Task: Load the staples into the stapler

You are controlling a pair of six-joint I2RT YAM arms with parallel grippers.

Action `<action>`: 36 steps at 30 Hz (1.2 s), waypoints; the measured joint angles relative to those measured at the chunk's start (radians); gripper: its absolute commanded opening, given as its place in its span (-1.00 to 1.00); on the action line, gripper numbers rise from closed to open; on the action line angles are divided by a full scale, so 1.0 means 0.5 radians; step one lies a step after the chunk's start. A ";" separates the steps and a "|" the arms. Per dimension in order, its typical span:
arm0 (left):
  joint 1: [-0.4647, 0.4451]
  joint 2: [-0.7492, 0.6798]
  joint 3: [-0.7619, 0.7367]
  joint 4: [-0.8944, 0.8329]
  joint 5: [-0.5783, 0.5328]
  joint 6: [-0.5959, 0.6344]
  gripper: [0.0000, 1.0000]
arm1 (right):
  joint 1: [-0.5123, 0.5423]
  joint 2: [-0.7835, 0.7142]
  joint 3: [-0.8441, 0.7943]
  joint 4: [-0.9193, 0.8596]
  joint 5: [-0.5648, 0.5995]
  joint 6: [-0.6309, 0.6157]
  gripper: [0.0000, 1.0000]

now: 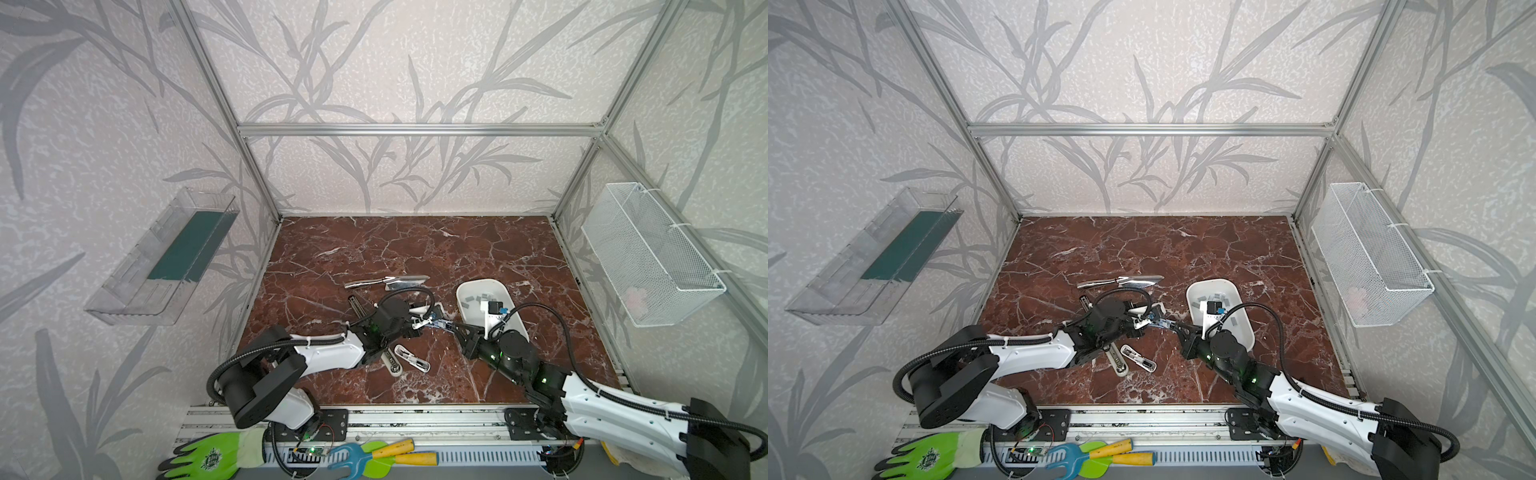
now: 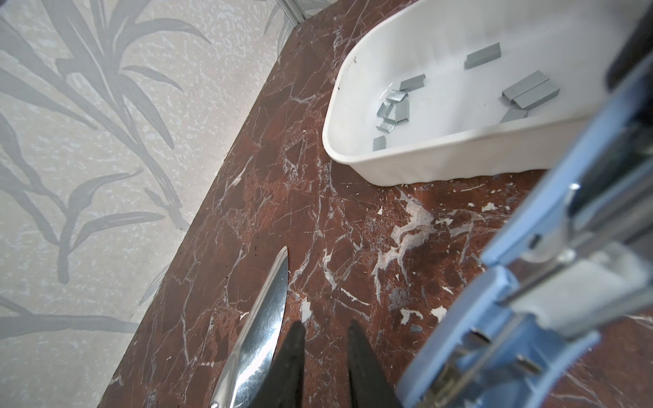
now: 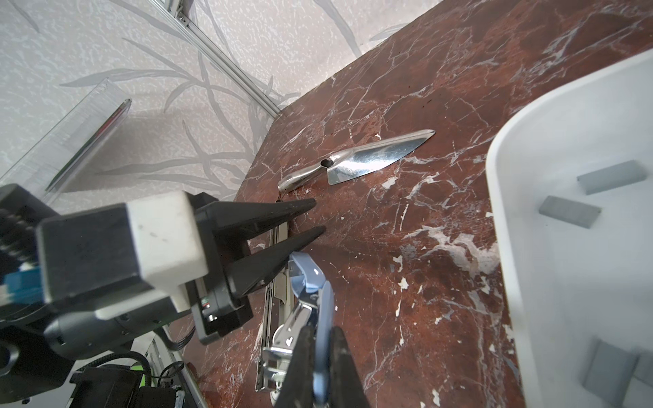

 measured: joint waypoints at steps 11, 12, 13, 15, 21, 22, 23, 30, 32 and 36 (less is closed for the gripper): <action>0.130 -0.654 -0.232 -0.079 0.500 0.050 -0.17 | 0.000 -0.024 -0.001 -0.002 0.055 0.006 -1.00; 0.122 -0.672 -0.254 -0.069 0.593 0.068 -0.14 | 0.000 -0.017 -0.001 0.005 0.048 0.002 -1.00; 0.120 -0.677 -0.280 -0.051 0.679 0.082 -0.12 | 0.000 -0.005 -0.001 0.023 0.040 0.001 -1.00; 0.107 -0.655 -0.323 -0.030 0.817 0.089 -0.11 | 0.000 0.024 -0.001 0.062 0.019 -0.003 -1.00; 0.037 -0.449 -0.274 -0.019 1.008 0.086 -0.07 | 0.014 0.139 -0.001 0.177 -0.021 -0.005 -1.00; 0.025 -0.409 -0.256 -0.006 1.012 0.085 -0.07 | 0.018 0.159 -0.001 0.194 -0.031 -0.005 -1.00; 0.015 -0.378 -0.240 0.005 1.019 0.085 -0.07 | 0.022 0.176 -0.001 0.207 -0.035 -0.005 -1.00; -0.015 -0.159 -0.130 0.117 0.985 0.084 -0.06 | 0.052 0.286 0.000 0.307 -0.070 -0.005 -1.00; -0.015 -0.120 -0.115 0.142 0.965 0.085 -0.08 | 0.056 0.289 0.000 0.314 -0.072 -0.005 -1.00; -0.016 -0.017 -0.056 0.150 0.949 0.101 -0.38 | 0.058 0.288 0.000 0.338 -0.082 -0.006 -1.00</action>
